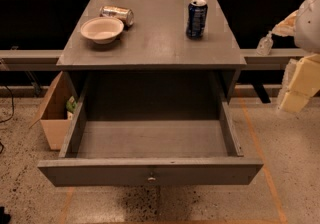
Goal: Place pepsi can into top drawer
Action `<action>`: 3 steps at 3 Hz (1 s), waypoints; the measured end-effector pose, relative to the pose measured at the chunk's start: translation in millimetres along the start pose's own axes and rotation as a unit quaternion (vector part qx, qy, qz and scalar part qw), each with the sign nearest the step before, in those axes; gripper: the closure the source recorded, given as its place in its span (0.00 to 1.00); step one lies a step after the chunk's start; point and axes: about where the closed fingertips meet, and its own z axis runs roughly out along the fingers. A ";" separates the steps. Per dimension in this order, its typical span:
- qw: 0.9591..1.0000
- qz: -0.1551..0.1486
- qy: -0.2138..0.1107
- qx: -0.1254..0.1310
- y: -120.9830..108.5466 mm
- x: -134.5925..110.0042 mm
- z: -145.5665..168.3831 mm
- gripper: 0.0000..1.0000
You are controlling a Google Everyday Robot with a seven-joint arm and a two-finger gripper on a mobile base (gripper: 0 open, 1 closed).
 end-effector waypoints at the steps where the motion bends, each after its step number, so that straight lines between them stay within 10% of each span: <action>1: 1.000 0.000 -0.002 0.001 -0.3 -0.5 -0.8 0.00; 2: 0.998 0.044 -0.046 0.019 -19.5 0.0 3.5 0.00; 3: 0.982 0.134 -0.129 0.039 -51.4 16.4 22.4 0.00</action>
Offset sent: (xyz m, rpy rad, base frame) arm 0.0573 -0.0180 0.0010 0.2911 -0.1148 -0.1960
